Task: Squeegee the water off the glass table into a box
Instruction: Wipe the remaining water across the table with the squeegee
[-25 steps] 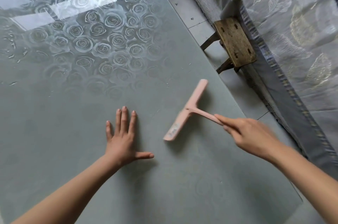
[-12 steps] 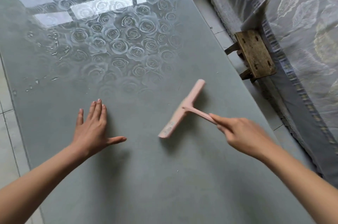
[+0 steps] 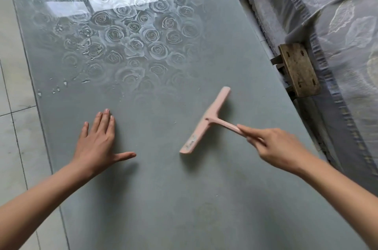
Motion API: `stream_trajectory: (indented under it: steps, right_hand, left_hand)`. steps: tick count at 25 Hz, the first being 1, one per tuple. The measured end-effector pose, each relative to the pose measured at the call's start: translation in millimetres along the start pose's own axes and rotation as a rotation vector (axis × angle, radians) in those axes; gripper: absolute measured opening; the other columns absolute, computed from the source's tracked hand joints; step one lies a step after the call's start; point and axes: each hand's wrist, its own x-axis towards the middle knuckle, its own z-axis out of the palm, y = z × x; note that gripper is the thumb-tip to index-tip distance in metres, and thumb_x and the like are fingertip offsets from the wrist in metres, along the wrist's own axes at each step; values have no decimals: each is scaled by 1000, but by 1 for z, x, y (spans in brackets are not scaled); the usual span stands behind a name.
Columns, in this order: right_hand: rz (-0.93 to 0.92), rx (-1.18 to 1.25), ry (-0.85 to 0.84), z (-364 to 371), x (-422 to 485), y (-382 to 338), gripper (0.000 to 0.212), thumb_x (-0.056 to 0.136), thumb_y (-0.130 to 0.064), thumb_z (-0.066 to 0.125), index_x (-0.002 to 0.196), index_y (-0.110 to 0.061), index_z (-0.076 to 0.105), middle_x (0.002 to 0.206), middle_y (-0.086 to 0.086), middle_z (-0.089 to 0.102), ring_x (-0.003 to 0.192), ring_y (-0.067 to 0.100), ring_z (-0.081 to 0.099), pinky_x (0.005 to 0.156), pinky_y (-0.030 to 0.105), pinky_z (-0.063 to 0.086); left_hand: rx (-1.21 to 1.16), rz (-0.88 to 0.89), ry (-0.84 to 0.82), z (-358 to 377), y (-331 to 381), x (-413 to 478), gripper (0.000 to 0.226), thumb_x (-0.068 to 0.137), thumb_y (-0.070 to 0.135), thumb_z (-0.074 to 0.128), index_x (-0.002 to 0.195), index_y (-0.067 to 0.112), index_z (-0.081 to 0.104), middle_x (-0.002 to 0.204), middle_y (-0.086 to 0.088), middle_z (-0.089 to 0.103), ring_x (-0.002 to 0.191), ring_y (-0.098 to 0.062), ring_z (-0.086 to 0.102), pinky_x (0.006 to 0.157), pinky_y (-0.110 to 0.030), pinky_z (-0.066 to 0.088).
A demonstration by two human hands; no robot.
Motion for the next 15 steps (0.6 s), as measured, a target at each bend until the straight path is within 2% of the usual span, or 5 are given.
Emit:
stream_trajectory:
  steps: [5, 8, 9, 12, 15]
  right_hand:
    - [-172, 53, 64, -3, 72, -111, 39, 97, -41, 39, 134, -55, 38, 125, 0, 62, 110, 32, 56, 72, 35, 40]
    - [-101, 21, 122, -22, 57, -81, 37, 95, -47, 41, 129, -62, 37, 120, -4, 64, 108, 29, 58, 67, 35, 37]
    - [-47, 0, 91, -24, 42, -66, 37, 95, -48, 41, 128, -64, 37, 117, -6, 66, 106, 28, 59, 65, 34, 37]
    - [50, -105, -4, -20, 11, -57, 37, 96, -48, 38, 128, -64, 36, 115, -8, 66, 103, 26, 60, 63, 32, 35]
    - [32, -73, 49, -12, 24, -87, 39, 96, -45, 39, 131, -60, 37, 119, -4, 65, 105, 29, 59, 68, 34, 39]
  left_hand:
    - [-162, 37, -4, -9, -9, -1, 131, 57, 88, 48, 152, 7, 12, 161, -4, -1, 149, -19, 2, 119, -43, 15]
    - [-200, 67, -10, -18, -25, -2, 145, 43, 103, 13, 152, 8, 14, 161, -4, 3, 148, -19, 10, 120, -41, 15]
    - [-178, 61, 3, -17, -30, -3, 141, 47, 101, 12, 152, 7, 13, 161, -6, 2, 148, -20, 9, 119, -42, 14]
    - [-58, 30, -15, -9, -41, -9, 123, 65, 86, 44, 152, 7, 9, 160, -12, -2, 148, -24, 3, 119, -43, 8]
    - [-11, 23, -49, 1, -39, -13, 121, 68, 83, 46, 152, 7, 5, 160, -14, -6, 148, -26, -4, 118, -43, 6]
